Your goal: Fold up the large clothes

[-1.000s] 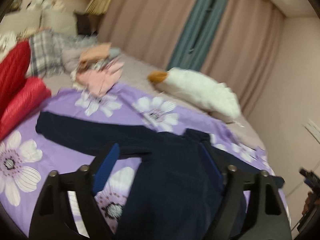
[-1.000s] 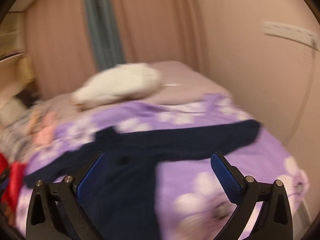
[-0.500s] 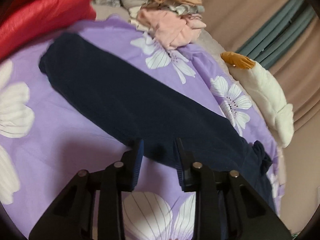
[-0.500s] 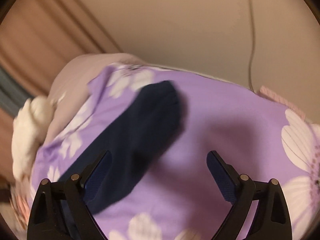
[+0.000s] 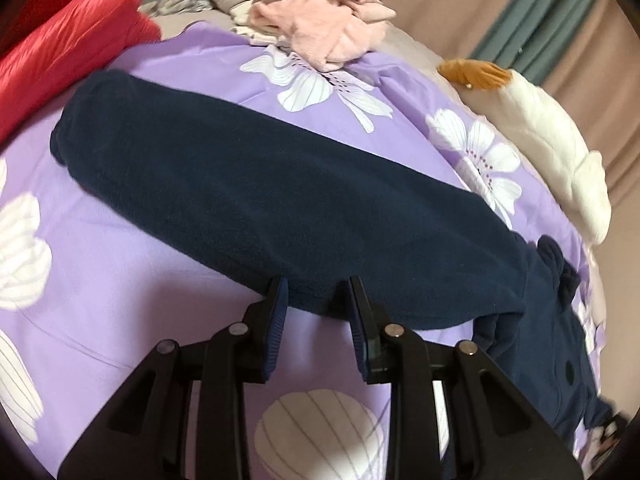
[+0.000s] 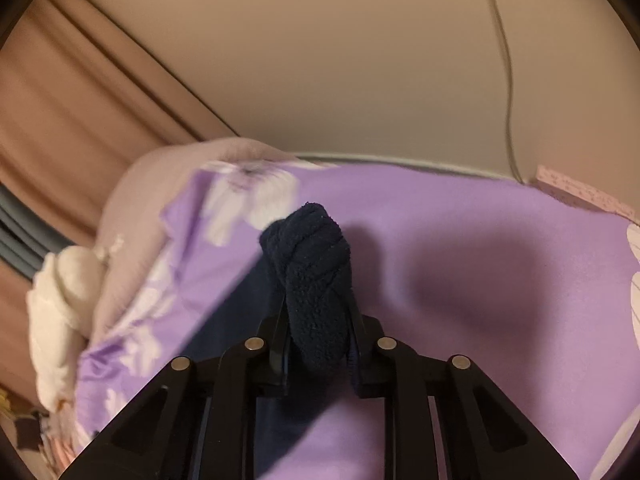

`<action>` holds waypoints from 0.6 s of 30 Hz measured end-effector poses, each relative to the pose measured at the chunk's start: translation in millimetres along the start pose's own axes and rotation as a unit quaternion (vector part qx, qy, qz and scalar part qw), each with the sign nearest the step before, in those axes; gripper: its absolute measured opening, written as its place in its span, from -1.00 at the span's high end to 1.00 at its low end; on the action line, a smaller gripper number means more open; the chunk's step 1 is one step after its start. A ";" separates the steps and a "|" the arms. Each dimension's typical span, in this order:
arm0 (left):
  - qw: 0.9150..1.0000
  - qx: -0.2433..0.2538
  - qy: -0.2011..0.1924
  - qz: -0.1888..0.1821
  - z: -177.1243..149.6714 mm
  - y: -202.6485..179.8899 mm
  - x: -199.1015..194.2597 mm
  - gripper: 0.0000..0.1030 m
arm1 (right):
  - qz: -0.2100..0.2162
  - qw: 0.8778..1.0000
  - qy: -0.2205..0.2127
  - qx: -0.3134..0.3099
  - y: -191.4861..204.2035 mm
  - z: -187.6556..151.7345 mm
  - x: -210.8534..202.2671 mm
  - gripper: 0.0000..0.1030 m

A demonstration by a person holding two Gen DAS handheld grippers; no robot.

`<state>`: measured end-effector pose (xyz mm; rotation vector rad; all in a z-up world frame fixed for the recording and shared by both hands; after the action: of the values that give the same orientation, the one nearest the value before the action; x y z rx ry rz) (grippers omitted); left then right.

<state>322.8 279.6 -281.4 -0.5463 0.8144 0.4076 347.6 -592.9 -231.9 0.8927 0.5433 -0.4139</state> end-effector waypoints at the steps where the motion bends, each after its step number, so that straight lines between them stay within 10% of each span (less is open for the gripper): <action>1: 1.000 -0.004 0.001 -0.006 1.1 2.1 -0.3 0.45 | 0.007 1.000 -0.007 -0.016 14.5 -0.4 -8.5 0.58; 7: 1.000 -0.002 -0.004 -0.004 0.0 5.4 -8.4 0.45 | 0.052 0.985 -0.022 -0.164 157.1 -49.2 -41.5 0.58; 18: 0.996 0.013 -0.081 0.039 -2.5 3.0 -52.6 0.45 | 0.161 0.903 0.057 -0.395 360.1 -350.3 -79.4 0.59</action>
<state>287.0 273.5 -243.1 -0.4517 0.6854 0.5062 388.4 -94.2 -140.9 0.2041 0.5907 0.1727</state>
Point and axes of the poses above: each gripper's, at about its wrist camera, not at the fingertips, and x roughly the way its jaws point, y to its left, z to its top, the point moved 1 cm from there along x, roughly the way its jaws point, and after that the axes turned 6 degrees about z, right-handed, at the moved point
